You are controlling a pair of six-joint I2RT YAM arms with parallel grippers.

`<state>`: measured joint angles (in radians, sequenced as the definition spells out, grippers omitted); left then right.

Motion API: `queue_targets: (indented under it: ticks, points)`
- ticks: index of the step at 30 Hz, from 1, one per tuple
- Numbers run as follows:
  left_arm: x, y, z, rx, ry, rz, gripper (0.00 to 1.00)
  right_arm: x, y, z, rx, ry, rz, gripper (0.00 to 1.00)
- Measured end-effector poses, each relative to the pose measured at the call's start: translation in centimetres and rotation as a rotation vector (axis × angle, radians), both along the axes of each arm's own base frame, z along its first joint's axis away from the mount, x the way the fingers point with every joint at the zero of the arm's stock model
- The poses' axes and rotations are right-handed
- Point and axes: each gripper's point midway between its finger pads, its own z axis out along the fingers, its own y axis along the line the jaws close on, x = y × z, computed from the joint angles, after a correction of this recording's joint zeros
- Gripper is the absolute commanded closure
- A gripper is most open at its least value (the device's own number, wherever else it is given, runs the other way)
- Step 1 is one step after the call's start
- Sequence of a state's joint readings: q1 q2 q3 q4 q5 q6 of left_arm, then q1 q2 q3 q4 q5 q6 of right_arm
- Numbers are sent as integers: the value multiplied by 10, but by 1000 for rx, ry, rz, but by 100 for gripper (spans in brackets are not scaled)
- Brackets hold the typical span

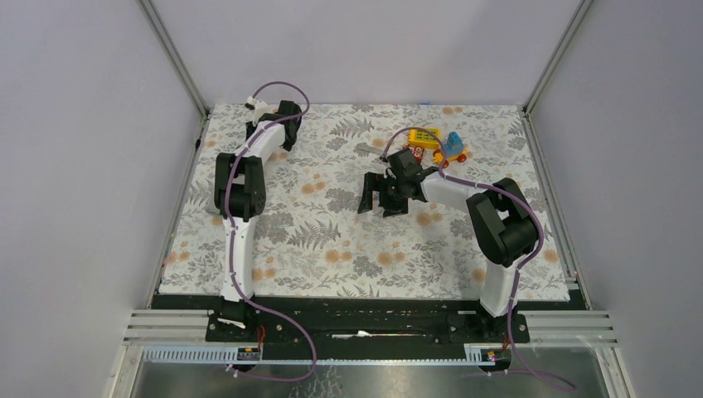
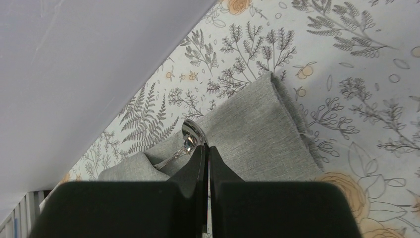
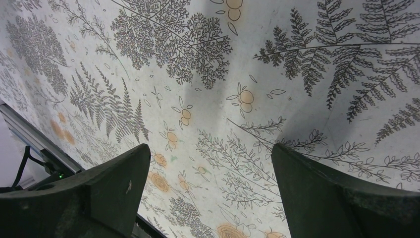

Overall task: Fold the napkin into a case and place the utensils inside
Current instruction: Insert the spoon into the folded napkin.

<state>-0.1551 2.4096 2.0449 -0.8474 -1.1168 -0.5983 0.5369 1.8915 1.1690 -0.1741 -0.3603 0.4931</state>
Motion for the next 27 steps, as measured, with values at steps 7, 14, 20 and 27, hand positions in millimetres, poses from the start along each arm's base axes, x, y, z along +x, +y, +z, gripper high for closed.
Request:
queue_targets:
  ticks: [7, 14, 20, 27]
  points:
    - [-10, 3, -8, 17, 37, 13, 100, 0, 0, 0, -1, -3, 6, 1]
    - [-9, 6, -18, 34, 76, -5, 100, 0, 0, 0, -1, -3, 6, 0]
    - [-6, 8, -23, 45, 97, -22, 100, 0, 0, 0, -2, -4, 6, 0]
    - [-2, 11, -33, 44, 117, -41, 92, 0, 0, 0, -2, -4, 7, 0]
